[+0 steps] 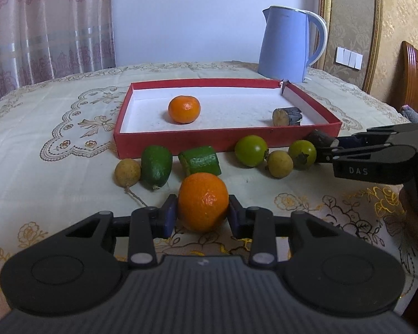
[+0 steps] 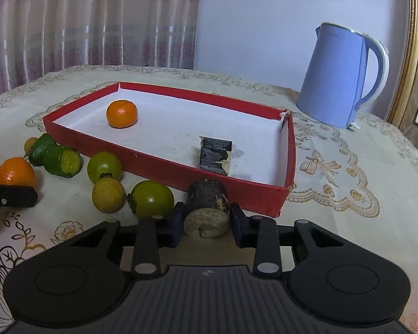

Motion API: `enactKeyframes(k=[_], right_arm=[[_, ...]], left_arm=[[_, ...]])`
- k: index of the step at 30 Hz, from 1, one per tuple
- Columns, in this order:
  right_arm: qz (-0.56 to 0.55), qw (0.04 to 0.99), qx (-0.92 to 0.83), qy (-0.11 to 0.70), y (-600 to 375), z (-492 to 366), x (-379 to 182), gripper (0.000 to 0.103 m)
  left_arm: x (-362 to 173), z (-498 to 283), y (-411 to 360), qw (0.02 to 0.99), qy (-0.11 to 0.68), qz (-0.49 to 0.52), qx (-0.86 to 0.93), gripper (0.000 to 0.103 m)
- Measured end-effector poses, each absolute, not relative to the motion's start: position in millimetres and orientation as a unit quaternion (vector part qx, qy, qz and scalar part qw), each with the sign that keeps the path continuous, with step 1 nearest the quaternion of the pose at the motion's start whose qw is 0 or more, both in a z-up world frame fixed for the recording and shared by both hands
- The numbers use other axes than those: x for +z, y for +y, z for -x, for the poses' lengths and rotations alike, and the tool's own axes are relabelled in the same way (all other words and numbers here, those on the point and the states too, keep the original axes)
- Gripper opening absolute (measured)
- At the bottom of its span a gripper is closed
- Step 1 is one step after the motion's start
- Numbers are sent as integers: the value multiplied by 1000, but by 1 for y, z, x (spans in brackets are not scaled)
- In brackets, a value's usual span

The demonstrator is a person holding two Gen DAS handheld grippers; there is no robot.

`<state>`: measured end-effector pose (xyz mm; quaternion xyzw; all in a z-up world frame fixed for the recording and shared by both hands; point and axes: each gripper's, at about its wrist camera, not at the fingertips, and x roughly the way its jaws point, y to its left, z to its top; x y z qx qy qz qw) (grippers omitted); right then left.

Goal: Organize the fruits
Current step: 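Carry the eggplant cylinder into the tray and open the right gripper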

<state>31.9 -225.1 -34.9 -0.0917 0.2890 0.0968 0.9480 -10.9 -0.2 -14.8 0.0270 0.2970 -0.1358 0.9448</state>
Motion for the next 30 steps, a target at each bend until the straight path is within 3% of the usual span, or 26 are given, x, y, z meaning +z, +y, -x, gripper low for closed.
enactKeyframes(k=[30], right_arm=[[116,961,77,239,-209,-30,3,34]], left_arm=[[-22,10,4,949,277,-23,-148,34]])
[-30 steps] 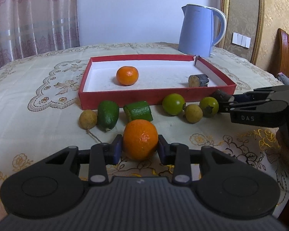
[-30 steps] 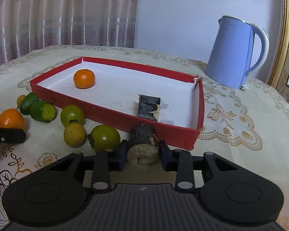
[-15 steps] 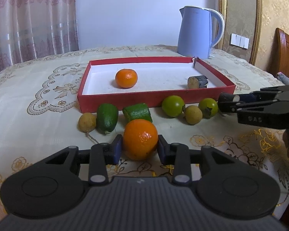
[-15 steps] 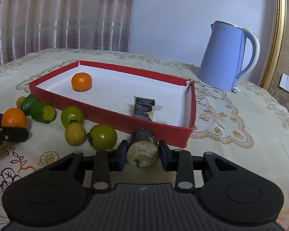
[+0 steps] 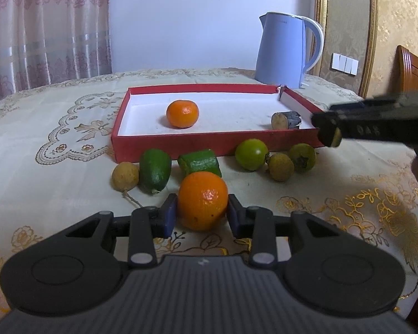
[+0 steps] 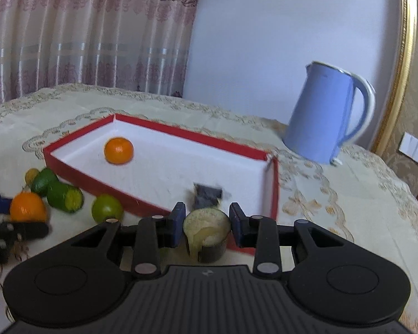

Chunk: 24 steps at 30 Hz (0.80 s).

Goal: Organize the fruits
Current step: 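Carry the eggplant cylinder into the tray and open the right gripper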

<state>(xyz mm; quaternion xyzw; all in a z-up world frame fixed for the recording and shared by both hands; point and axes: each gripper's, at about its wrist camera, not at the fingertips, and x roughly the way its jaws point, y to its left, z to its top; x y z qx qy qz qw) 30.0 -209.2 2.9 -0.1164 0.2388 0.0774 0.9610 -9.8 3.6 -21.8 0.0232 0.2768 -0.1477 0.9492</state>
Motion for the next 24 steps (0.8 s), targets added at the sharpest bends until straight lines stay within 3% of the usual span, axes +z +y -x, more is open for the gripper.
enactKeyframes(k=[10,24], right_arm=[[154,957,91,230,-163,-87,7,34],[137,943,78,293,-148,-148,-15,34]], left_arm=[[-23,8,5,948,280,-17,-153,34],[-24,7,7,947,281,-12,-155,34]])
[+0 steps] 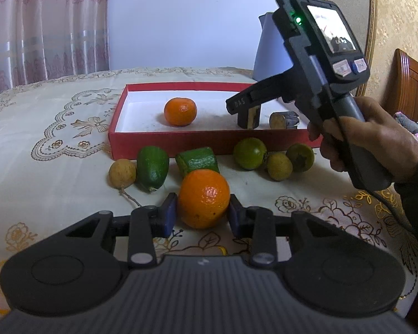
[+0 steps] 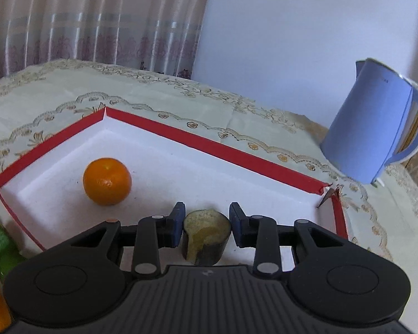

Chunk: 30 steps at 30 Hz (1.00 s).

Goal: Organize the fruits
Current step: 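Carry the eggplant cylinder into the tray and open the right gripper, then lift the large orange with the left gripper, lower it into the tray, release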

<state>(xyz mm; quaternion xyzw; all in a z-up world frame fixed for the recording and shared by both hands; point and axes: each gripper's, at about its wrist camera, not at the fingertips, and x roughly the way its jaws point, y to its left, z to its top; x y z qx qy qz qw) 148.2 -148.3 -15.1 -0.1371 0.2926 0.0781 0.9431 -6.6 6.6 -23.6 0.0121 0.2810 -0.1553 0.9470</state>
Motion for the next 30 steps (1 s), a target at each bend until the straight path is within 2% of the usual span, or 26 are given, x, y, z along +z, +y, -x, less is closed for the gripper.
enactKeyframes(k=[3,5,7,11,17,20,30], right_arm=[[97,948,90,288,-161,-140,-7,46],[69,956,82,274,-175,-126,0,62],[43,963,69,255,-191,-108,6,69],[10,970,38,238,-224,-65,6,70],[5,966,24,256,-251,-25,-11,70],[3,964,28,265,-255,-20,-17,74],[5,957,19,291,-261,-27,-34,78]], left_arm=[[-24,6,6,947,281,-14,-155,34],[-24,6,7,947,281,-13,-155,34],[-24,6,7,947,281,-12,-155,34],[-24,5,7,947,281,-12,-155,34],[-24,6,6,947,281,-17,-154,35],[-24,7,5,947,281,-19,-153,35],[-23,9,4,948,277,-23,-152,34]])
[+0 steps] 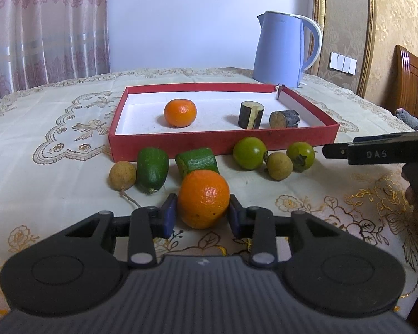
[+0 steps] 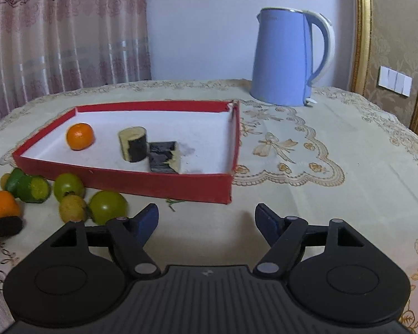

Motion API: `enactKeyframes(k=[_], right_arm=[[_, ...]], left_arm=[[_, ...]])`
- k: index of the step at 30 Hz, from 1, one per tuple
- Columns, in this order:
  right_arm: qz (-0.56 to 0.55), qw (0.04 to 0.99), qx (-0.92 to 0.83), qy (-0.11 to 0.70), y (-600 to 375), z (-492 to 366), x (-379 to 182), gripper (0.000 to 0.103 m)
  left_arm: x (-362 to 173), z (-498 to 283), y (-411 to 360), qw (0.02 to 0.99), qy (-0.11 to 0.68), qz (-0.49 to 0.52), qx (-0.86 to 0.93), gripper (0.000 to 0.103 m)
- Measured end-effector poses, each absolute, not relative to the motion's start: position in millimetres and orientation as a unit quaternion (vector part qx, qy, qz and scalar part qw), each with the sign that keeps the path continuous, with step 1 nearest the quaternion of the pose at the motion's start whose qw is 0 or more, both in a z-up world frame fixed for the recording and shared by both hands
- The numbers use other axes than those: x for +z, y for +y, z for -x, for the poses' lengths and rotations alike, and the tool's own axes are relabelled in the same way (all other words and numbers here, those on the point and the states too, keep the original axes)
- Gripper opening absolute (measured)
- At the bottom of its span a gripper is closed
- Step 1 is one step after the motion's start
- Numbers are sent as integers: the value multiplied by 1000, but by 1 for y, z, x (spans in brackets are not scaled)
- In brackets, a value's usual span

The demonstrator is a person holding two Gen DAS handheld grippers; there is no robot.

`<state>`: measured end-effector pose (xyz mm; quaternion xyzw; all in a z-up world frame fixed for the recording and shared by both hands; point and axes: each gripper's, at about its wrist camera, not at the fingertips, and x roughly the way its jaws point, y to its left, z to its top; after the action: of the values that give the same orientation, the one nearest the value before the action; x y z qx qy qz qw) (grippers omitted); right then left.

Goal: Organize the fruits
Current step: 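Lift the large orange with the left gripper, lower it into the tray, release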

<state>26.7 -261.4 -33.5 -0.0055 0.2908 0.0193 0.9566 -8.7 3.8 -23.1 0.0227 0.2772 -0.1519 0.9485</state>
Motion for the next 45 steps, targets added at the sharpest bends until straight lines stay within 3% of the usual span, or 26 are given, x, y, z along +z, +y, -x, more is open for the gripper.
enactKeyframes(k=[10,23,45], right_arm=[[17,943,45,328,-255,-37,-41,101],[17,943,48,330,-254,-37,-41,103],[16,943,48,330,-255,-38,-42,103]], left_arm=[[-22,10,5,950,275,-25,-148,34],[6,7,6,949,269,-14,-164,34],[32,-103,-58,948,269,-60,-157,34]])
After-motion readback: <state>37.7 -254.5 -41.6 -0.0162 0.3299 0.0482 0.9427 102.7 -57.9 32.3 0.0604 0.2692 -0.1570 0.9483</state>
